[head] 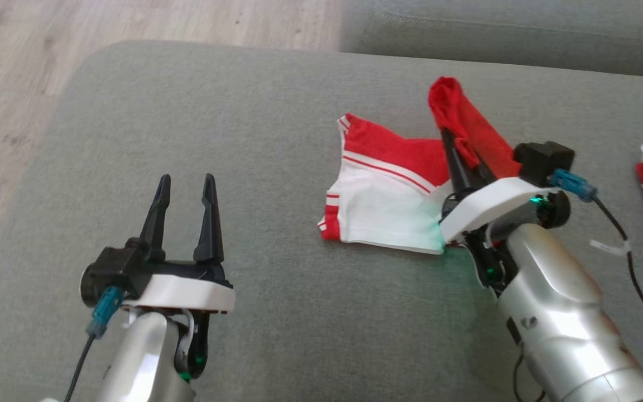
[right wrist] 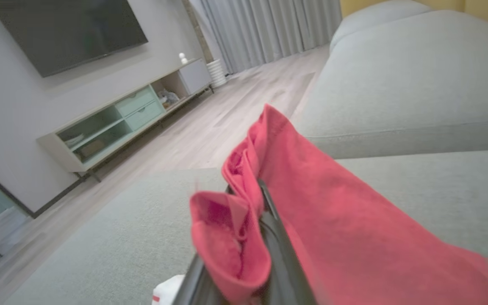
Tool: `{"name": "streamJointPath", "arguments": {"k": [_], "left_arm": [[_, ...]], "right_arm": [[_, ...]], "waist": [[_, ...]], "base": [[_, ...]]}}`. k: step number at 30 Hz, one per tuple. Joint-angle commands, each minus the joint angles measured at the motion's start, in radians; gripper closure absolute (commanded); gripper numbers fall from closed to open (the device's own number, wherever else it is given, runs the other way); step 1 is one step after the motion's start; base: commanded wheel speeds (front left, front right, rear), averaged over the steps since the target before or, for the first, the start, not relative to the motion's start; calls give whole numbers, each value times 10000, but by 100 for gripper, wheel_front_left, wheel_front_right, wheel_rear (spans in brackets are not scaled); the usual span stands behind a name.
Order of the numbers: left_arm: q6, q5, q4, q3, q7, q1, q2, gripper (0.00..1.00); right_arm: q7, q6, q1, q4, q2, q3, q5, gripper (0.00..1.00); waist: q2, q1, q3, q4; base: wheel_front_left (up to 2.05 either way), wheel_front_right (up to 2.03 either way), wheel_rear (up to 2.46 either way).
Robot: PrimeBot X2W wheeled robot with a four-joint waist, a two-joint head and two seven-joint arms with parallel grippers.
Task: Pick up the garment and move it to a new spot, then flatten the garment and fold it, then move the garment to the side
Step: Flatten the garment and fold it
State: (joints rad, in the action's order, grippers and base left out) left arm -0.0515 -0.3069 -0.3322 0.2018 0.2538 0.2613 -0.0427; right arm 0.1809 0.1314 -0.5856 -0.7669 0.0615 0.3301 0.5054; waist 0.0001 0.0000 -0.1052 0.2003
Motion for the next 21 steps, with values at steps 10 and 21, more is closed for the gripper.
{"name": "streamJointPath", "arguments": {"k": [10,21], "left_arm": [[41,48,299,87,80,504,-76,0],[104,-188,308,425,80,739,-76,0]], "right_arm": [[597,-7,-1201,-1224,-111,1586,1068,100],[789,-7,-1759,-2331,-112,2554,1594,100]], "waist": [[-1,0,-410,781],[-1,0,-908,1403]], "base": [[0,0,0],[0,0,0]]}}
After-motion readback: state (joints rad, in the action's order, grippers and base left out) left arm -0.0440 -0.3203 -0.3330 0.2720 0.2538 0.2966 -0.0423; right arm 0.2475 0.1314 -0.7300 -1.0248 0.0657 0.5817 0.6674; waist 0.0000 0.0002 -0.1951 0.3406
